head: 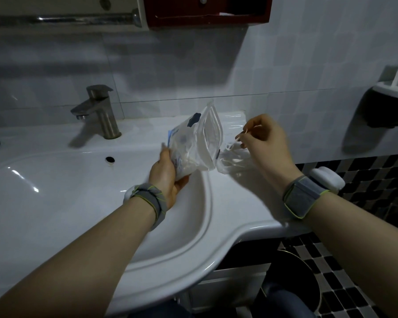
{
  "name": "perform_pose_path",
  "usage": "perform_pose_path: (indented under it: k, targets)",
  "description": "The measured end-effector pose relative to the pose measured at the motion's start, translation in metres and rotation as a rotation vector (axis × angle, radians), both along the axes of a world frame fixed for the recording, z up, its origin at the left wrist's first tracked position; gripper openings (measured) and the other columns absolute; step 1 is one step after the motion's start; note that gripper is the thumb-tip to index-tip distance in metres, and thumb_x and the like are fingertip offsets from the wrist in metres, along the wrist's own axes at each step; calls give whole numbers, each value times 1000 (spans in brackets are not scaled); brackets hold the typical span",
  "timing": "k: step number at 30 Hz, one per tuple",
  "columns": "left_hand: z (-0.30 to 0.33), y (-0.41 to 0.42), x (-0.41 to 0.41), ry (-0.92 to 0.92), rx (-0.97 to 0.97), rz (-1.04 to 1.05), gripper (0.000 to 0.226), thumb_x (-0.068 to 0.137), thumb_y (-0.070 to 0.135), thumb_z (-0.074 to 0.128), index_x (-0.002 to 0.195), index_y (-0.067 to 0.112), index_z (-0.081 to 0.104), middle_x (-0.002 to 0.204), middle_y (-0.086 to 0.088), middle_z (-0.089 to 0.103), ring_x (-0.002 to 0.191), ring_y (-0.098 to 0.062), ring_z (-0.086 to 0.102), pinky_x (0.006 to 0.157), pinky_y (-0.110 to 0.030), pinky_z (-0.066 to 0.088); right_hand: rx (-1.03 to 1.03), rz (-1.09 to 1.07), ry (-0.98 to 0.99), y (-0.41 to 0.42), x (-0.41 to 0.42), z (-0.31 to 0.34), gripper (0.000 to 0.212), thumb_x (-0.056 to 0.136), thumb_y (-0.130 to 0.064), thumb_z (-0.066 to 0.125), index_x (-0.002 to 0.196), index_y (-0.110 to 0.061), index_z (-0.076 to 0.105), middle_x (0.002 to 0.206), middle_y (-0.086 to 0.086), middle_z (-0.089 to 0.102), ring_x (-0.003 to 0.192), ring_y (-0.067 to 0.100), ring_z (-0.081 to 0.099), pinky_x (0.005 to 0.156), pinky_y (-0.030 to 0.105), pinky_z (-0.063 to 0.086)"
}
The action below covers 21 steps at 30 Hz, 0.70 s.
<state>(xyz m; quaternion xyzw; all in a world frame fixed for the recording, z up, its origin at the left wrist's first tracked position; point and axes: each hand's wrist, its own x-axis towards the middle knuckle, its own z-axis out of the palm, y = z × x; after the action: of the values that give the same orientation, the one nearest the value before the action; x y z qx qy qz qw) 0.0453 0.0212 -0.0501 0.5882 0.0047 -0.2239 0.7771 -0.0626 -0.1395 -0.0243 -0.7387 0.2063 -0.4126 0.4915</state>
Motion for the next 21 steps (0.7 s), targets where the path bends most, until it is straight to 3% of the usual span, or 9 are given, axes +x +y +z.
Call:
perform_pose_path:
  k: [2, 6, 10, 14, 21]
  targets:
    - [0, 0, 0, 0, -3, -2, 35, 102, 50, 40, 113, 24, 61, 88, 4, 66, 74, -13, 62, 45, -17, 50, -21, 9, 33, 1, 0, -3, 9, 69, -13, 60, 74, -21, 58, 76, 8, 72, 79, 25, 71, 80, 52, 56]
    - [1, 1, -1, 0, -2, 1, 36, 102, 51, 40, 114, 24, 61, 88, 4, 66, 74, -12, 62, 45, -17, 50, -37, 40, 103, 2, 1, -9, 8, 64, -18, 59, 72, -15, 60, 76, 9, 72, 82, 29, 71, 79, 52, 56]
    - [2, 1, -1, 2, -3, 2, 35, 102, 51, 40, 111, 24, 61, 86, 4, 66, 73, -12, 62, 44, -17, 49, -50, 26, 143, 2, 0, -10, 12, 60, -23, 58, 69, -16, 61, 75, 7, 72, 80, 29, 70, 76, 51, 57]
    - [0, 1, 0, -4, 2, 7, 35, 102, 50, 40, 111, 23, 61, 85, 3, 66, 72, -13, 62, 42, -17, 49, -56, 19, 162, 1, 0, -12, 3, 63, -15, 59, 63, -18, 61, 73, 2, 74, 78, 22, 71, 77, 47, 58]
    - [0, 1, 0, -2, 6, 12, 33, 102, 50, 41, 105, 25, 62, 85, 3, 66, 72, -13, 62, 43, -17, 49, -306, 14, 291, -1, -3, -14, 9, 71, -15, 61, 75, -22, 65, 73, -8, 66, 76, 17, 62, 72, 37, 56]
